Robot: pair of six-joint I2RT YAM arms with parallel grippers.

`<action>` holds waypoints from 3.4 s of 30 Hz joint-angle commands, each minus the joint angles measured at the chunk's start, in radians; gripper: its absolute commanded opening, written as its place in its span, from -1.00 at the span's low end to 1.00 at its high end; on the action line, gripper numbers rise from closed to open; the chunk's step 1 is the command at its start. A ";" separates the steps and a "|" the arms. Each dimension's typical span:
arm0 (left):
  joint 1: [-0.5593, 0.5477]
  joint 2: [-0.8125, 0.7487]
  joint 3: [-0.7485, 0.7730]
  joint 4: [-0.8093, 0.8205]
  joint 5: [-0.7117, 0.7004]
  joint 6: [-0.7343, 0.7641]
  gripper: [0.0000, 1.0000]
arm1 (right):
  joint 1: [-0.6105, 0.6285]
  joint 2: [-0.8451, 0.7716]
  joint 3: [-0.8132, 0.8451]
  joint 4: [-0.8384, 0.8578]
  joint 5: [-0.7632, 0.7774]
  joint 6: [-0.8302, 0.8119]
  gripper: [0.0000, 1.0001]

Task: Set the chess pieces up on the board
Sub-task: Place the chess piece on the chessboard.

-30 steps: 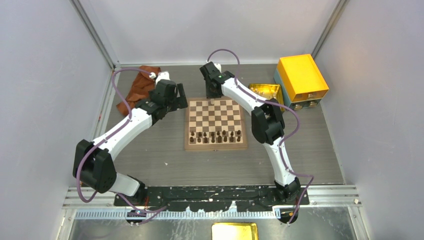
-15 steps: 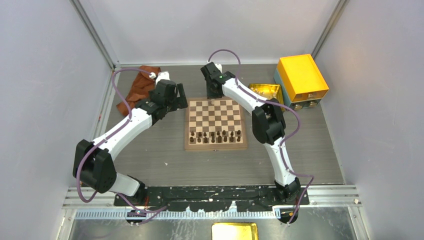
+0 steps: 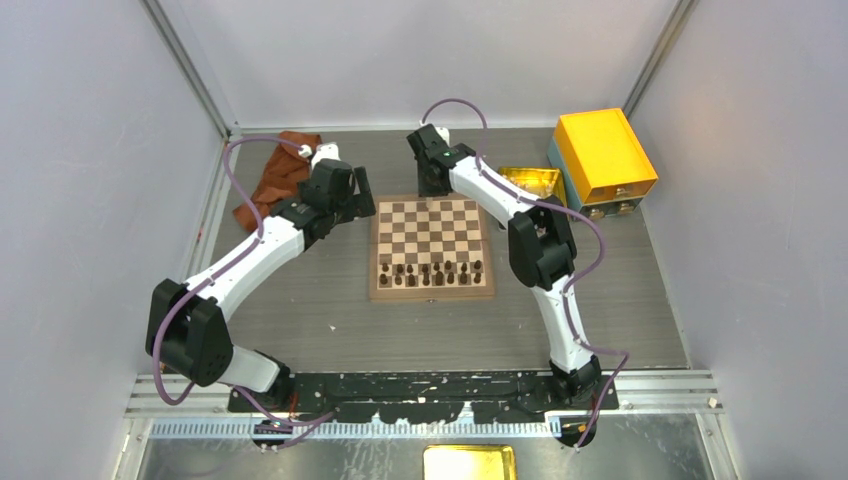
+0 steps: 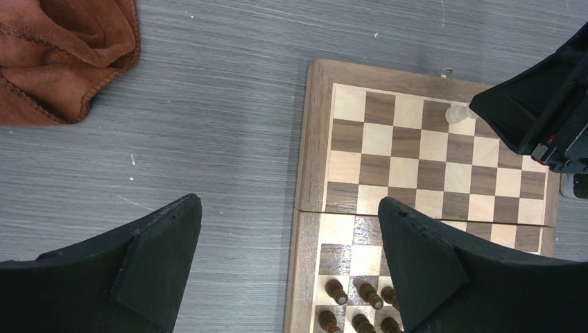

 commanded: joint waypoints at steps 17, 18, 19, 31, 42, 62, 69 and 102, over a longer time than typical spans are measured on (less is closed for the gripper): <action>0.005 0.001 0.009 0.052 0.001 -0.024 0.99 | -0.030 -0.080 -0.057 0.022 -0.004 -0.002 -0.76; 0.005 0.002 0.009 0.050 0.001 -0.025 0.99 | -0.029 -0.080 -0.058 0.022 -0.005 -0.002 -0.72; 0.005 0.003 0.008 0.049 0.001 -0.026 0.99 | -0.029 -0.080 -0.058 0.023 -0.006 -0.002 -0.65; 0.005 0.003 0.008 0.050 0.000 -0.027 0.99 | -0.030 -0.078 -0.058 0.022 -0.012 -0.002 -0.33; 0.005 0.004 0.006 0.049 -0.002 -0.029 0.99 | -0.030 -0.080 -0.045 0.020 -0.017 -0.005 -0.23; 0.005 -0.008 0.000 0.043 -0.006 -0.035 0.99 | -0.019 -0.104 -0.014 0.007 -0.027 -0.012 -0.20; 0.005 -0.012 0.004 0.040 -0.010 -0.034 0.99 | -0.017 -0.120 -0.002 -0.001 -0.022 -0.019 -0.20; 0.005 -0.004 0.008 0.036 -0.013 -0.041 0.99 | -0.016 -0.143 -0.008 0.001 -0.016 -0.040 -0.25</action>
